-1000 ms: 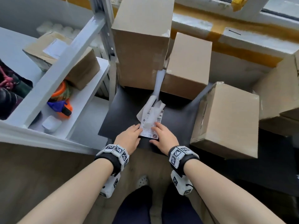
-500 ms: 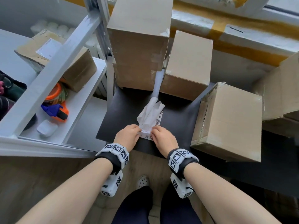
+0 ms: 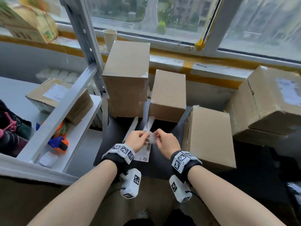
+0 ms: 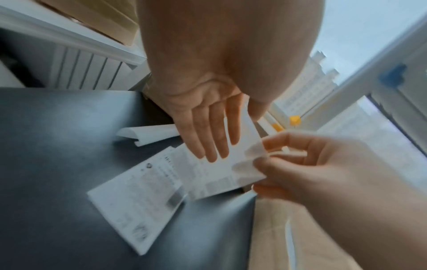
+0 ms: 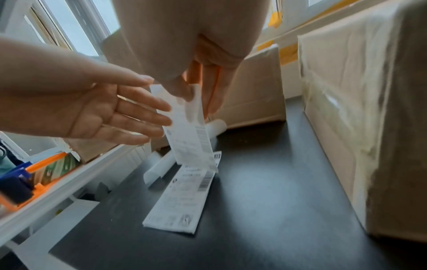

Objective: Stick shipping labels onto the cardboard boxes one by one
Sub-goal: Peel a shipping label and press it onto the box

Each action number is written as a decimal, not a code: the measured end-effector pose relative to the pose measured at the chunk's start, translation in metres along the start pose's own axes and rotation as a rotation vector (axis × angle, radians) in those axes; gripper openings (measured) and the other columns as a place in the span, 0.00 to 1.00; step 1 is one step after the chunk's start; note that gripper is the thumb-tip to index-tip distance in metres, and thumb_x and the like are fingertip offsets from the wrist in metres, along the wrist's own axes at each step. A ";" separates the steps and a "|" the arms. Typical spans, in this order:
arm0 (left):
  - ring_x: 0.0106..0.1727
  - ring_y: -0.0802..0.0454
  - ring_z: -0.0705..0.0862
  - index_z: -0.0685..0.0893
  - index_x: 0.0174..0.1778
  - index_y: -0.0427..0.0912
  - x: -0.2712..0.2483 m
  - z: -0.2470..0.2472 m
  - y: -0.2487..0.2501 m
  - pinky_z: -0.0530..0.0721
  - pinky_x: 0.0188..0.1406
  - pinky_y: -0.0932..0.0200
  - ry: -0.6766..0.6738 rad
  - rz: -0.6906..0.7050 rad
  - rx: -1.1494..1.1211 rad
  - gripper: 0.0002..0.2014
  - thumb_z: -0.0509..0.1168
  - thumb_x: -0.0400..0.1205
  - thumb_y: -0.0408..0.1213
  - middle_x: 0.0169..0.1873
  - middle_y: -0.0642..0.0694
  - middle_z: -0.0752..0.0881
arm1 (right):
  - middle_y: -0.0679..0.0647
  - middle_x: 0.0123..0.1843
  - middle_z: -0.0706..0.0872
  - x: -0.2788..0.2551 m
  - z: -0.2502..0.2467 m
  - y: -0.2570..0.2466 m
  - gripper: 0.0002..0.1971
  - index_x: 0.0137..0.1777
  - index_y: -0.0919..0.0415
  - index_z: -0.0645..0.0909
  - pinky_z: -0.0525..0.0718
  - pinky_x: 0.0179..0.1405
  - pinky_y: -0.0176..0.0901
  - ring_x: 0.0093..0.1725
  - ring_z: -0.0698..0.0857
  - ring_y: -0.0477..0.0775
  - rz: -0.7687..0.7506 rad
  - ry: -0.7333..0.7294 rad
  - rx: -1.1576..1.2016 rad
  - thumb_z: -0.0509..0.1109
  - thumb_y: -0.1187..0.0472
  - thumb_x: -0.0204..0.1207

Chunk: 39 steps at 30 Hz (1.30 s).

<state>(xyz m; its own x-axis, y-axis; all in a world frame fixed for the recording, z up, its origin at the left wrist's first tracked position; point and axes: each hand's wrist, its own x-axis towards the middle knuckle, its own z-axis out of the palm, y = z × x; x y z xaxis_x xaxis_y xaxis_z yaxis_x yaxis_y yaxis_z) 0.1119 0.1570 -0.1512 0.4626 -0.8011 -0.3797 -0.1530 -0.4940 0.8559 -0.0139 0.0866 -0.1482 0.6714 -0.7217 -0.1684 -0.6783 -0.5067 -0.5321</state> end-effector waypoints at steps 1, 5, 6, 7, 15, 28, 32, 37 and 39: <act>0.34 0.50 0.82 0.84 0.41 0.33 0.001 -0.001 0.009 0.81 0.37 0.57 0.012 -0.047 -0.098 0.16 0.58 0.85 0.41 0.35 0.40 0.85 | 0.59 0.51 0.89 -0.001 -0.006 -0.001 0.11 0.59 0.56 0.78 0.84 0.49 0.52 0.49 0.86 0.65 -0.006 0.007 0.003 0.59 0.61 0.81; 0.31 0.47 0.82 0.82 0.32 0.36 0.002 -0.003 0.031 0.78 0.33 0.58 0.004 -0.180 -0.193 0.18 0.61 0.84 0.44 0.31 0.43 0.84 | 0.59 0.49 0.90 -0.009 -0.021 0.001 0.11 0.58 0.54 0.80 0.85 0.48 0.52 0.48 0.87 0.64 -0.030 0.050 0.000 0.60 0.61 0.80; 0.30 0.46 0.82 0.81 0.32 0.36 0.001 -0.003 0.035 0.79 0.33 0.58 -0.007 -0.198 -0.196 0.18 0.62 0.83 0.43 0.31 0.42 0.84 | 0.59 0.48 0.90 -0.012 -0.025 0.001 0.11 0.58 0.54 0.81 0.85 0.48 0.52 0.48 0.87 0.64 -0.030 0.060 0.001 0.60 0.61 0.80; 0.30 0.47 0.81 0.81 0.32 0.36 0.000 -0.002 0.038 0.79 0.33 0.58 -0.013 -0.207 -0.198 0.17 0.62 0.83 0.42 0.31 0.42 0.84 | 0.58 0.48 0.90 -0.014 -0.027 0.002 0.11 0.57 0.53 0.81 0.85 0.47 0.52 0.47 0.86 0.64 -0.031 0.071 0.004 0.60 0.60 0.80; 0.30 0.47 0.83 0.81 0.34 0.35 -0.011 0.004 0.051 0.82 0.32 0.59 -0.028 -0.299 -0.192 0.14 0.62 0.82 0.40 0.32 0.42 0.84 | 0.56 0.49 0.91 -0.032 -0.041 0.009 0.10 0.54 0.53 0.86 0.85 0.49 0.49 0.49 0.87 0.61 -0.064 0.118 0.020 0.64 0.60 0.79; 0.33 0.49 0.85 0.84 0.40 0.34 -0.024 0.019 0.058 0.84 0.31 0.62 -0.119 -0.268 -0.206 0.07 0.65 0.81 0.32 0.32 0.41 0.86 | 0.52 0.55 0.90 -0.041 -0.038 0.009 0.14 0.59 0.55 0.84 0.86 0.57 0.49 0.53 0.88 0.49 -0.036 0.075 0.239 0.68 0.51 0.78; 0.36 0.50 0.86 0.84 0.47 0.35 -0.029 0.019 0.061 0.83 0.35 0.62 -0.151 -0.206 -0.231 0.08 0.66 0.81 0.37 0.37 0.42 0.87 | 0.54 0.51 0.91 -0.037 -0.041 0.011 0.10 0.56 0.57 0.87 0.85 0.55 0.44 0.50 0.88 0.50 -0.041 0.135 0.302 0.69 0.57 0.78; 0.34 0.50 0.84 0.84 0.43 0.37 -0.031 0.021 0.064 0.81 0.35 0.63 -0.160 -0.143 -0.234 0.09 0.66 0.82 0.39 0.37 0.42 0.86 | 0.55 0.45 0.91 -0.028 -0.037 0.017 0.07 0.49 0.58 0.90 0.86 0.56 0.54 0.48 0.87 0.54 0.065 0.151 0.589 0.71 0.61 0.77; 0.34 0.50 0.84 0.82 0.41 0.39 -0.032 0.022 0.064 0.81 0.35 0.63 -0.159 -0.130 -0.233 0.09 0.64 0.83 0.40 0.36 0.43 0.85 | 0.57 0.44 0.89 -0.028 -0.038 0.016 0.06 0.49 0.60 0.89 0.87 0.54 0.57 0.48 0.87 0.58 0.099 0.126 0.702 0.71 0.62 0.77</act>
<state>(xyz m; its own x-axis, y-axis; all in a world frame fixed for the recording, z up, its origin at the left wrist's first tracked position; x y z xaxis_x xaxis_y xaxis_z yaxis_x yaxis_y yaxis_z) 0.0682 0.1432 -0.0921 0.3203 -0.7882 -0.5255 0.1110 -0.5197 0.8471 -0.0552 0.0802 -0.1204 0.5482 -0.8190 -0.1695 -0.3542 -0.0437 -0.9342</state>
